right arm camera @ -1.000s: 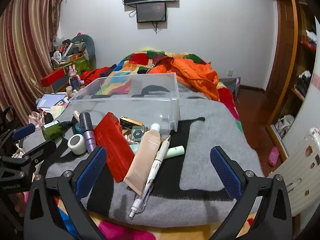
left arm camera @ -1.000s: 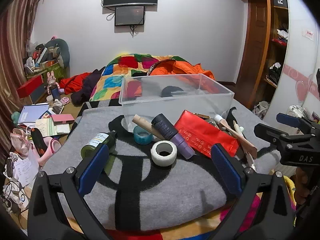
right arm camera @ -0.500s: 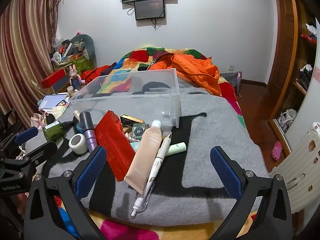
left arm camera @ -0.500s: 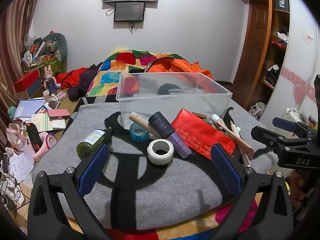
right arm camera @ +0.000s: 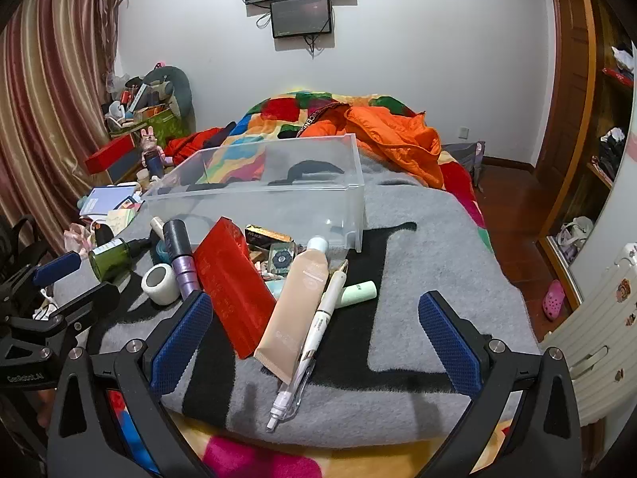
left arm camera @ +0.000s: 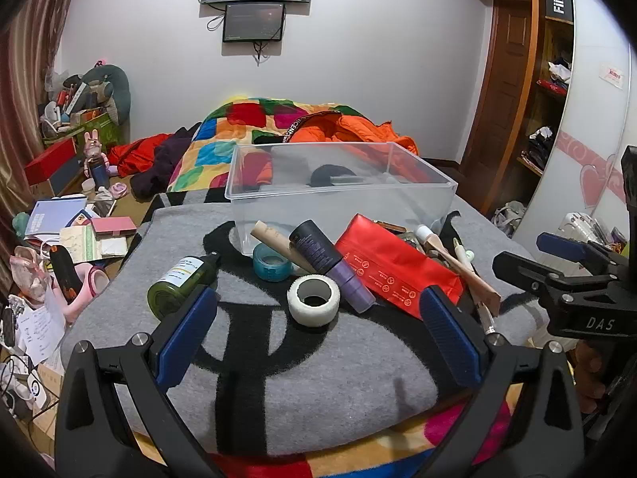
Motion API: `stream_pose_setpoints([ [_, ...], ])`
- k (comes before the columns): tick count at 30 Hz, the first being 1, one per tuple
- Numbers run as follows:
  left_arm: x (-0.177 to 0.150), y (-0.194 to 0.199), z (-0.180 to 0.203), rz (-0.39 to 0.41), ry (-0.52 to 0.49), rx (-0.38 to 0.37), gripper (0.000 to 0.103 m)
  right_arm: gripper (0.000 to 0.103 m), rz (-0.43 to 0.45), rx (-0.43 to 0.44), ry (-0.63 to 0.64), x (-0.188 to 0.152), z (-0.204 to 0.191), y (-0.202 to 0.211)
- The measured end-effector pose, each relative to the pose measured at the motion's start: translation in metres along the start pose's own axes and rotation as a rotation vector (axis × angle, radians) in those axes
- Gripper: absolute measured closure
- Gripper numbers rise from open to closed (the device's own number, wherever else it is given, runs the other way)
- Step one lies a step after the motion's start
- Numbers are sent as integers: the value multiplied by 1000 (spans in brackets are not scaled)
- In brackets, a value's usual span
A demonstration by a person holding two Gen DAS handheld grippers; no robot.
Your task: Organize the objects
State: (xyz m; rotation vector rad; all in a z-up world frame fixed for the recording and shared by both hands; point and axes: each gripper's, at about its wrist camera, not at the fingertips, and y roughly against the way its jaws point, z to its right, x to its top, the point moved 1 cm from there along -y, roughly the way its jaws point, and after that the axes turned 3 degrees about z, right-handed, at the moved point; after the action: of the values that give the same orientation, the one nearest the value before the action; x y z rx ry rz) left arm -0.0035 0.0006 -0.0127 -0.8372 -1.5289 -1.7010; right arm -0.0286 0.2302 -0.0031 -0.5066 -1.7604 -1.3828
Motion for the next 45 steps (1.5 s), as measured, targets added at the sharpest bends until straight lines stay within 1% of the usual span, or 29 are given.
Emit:
stream_pose_setpoints([
  [25, 1, 0, -1, -6, 22, -12, 0, 0, -7, 13, 1, -2, -3, 0],
  [36, 3, -2, -1, -7, 28, -41, 0, 0, -21, 28, -3, -3, -4, -3],
  [42, 10, 2, -23, 18, 70, -53, 0, 0, -10, 15, -12, 1, 0, -5],
  [45, 13, 2, -39, 31, 81, -15, 0, 0, -4, -5, -20, 3, 4, -7],
])
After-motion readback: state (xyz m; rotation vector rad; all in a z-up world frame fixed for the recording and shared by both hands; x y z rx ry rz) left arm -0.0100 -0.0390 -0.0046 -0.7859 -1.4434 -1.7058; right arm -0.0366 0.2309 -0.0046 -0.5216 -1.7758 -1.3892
